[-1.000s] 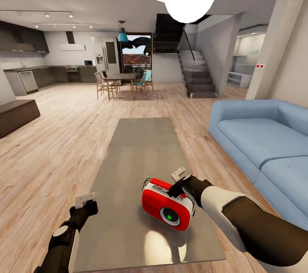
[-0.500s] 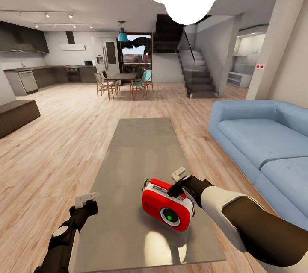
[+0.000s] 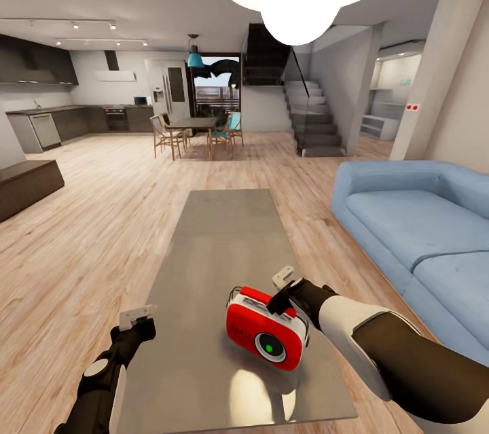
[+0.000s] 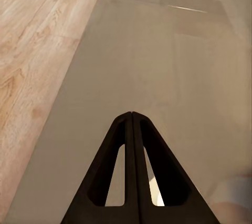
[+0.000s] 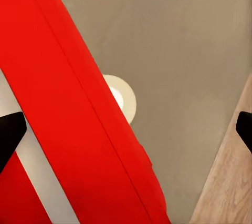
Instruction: Turn on the radio receiver that's on the table in the living room.
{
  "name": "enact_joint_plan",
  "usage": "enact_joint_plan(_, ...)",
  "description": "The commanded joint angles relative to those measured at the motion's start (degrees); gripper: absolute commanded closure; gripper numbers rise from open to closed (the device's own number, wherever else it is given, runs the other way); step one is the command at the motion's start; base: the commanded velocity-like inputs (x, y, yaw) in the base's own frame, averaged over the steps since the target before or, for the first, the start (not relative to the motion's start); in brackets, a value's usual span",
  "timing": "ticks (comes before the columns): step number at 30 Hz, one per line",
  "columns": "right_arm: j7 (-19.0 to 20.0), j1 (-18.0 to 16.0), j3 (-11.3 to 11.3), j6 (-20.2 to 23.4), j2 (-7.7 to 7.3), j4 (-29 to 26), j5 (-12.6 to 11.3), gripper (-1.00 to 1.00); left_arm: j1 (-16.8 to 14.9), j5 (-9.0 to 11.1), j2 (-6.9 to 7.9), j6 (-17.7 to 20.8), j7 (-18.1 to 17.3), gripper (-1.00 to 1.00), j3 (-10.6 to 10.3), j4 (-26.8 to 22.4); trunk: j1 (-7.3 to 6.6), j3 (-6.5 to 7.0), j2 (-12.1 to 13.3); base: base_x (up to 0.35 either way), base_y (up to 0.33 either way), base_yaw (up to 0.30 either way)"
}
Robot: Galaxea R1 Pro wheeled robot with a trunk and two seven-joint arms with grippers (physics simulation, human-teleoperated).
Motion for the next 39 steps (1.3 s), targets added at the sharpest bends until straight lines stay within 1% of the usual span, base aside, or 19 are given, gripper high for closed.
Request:
enact_joint_plan(1, 0.00, 0.00, 0.01, 0.00, 0.00, 0.00, 0.00, -1.00, 0.00, 0.00, 0.00, -0.01, 0.00, 1.00, 0.00, 0.00, 0.00, 0.00, 0.00, 0.000, 0.000, 0.000)
enact_joint_plan(6, 0.00, 0.00, 0.01, 0.00, 0.00, 0.00, 0.00, -1.00, 0.00, 0.01, 0.00, -0.02, 0.00, 1.00, -0.02, 0.00, 0.00, 0.00, 0.00, 0.000, 0.000, 0.000)
enact_joint_plan(16, 0.00, 0.00, 0.01, 0.00, 0.00, 0.04, 0.00, -1.00, 0.00, -0.06, 0.00, -0.02, 0.00, 1.00, -0.02, 0.00, -2.20, 1.80, 4.01, 0.000, 0.000, 0.000)
enact_joint_plan(19, 0.00, 0.00, 0.01, 0.00, 0.00, 0.05, 0.00, -1.00, 0.00, -0.07, 0.00, -0.02, -0.01, 1.00, -0.03, 0.00, -2.20, 1.80, 4.01, 0.000, 0.000, 0.000)
enact_joint_plan(39, 0.00, 0.00, 0.01, 0.00, 0.00, 0.06, 0.00, -1.00, 0.00, -0.17, 0.07, -0.02, 0.00, 1.00, 0.06, 0.00, -6.59, 5.39, 12.03, 0.000, 0.000, 0.000)
